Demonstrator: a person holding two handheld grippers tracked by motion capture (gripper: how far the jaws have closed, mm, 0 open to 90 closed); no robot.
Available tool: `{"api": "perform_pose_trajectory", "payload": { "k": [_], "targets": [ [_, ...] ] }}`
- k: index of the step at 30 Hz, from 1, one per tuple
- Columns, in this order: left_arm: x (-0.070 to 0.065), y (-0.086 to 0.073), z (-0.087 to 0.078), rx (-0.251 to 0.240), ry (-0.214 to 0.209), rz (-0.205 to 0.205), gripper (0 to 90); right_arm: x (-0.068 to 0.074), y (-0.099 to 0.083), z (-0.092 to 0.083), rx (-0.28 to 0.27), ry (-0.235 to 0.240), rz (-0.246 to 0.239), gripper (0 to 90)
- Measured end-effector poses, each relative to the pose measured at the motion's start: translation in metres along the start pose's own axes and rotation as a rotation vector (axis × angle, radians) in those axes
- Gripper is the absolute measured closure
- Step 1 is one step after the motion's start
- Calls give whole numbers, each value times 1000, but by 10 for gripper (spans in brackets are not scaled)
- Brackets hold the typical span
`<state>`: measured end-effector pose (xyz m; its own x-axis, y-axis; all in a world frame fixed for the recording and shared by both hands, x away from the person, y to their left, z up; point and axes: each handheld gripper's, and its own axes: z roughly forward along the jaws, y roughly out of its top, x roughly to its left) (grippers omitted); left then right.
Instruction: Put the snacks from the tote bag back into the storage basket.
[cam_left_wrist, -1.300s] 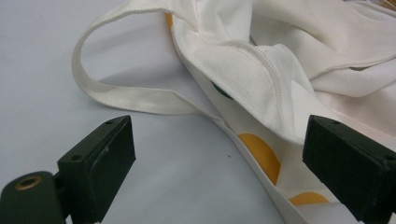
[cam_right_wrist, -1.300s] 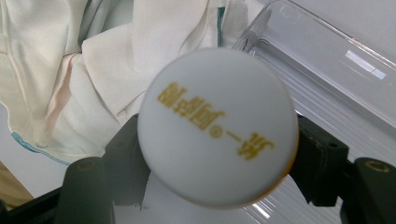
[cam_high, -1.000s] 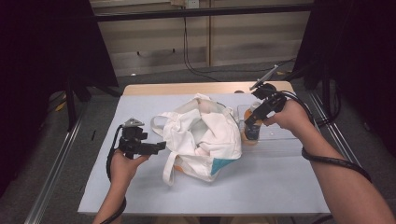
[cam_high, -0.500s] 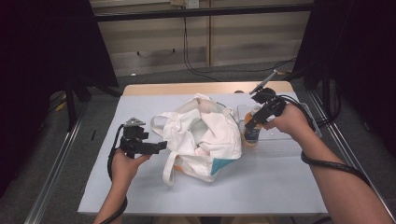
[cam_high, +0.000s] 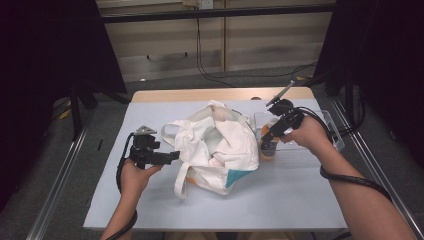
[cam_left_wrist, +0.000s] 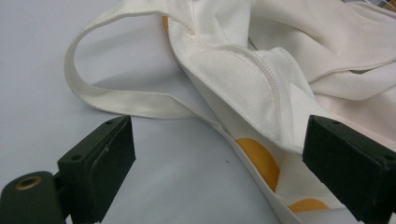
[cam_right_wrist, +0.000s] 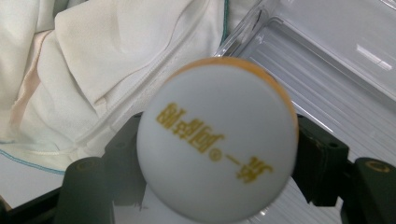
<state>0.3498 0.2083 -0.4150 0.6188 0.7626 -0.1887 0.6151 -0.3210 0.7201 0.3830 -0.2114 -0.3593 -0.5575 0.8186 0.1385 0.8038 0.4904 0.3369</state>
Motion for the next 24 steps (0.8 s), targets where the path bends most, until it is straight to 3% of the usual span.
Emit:
{"api": "perform_pose_trajectory", "payload": {
  "k": [6,12,18,24],
  "targets": [
    [-1,0,0,-1,-2,0,92,1,-1,0,-7,-2,-17,298],
    [-4,2,1,-7,-9,0,92,2,-6,1,-49,-8,-25,288],
    [-4,2,0,-7,-4,1,92,1,-10,0,-62,-28,-28,217],
    [-5,2,2,-9,-8,-3,92,-2,-17,-3,-80,-13,-19,175]
  ]
}}
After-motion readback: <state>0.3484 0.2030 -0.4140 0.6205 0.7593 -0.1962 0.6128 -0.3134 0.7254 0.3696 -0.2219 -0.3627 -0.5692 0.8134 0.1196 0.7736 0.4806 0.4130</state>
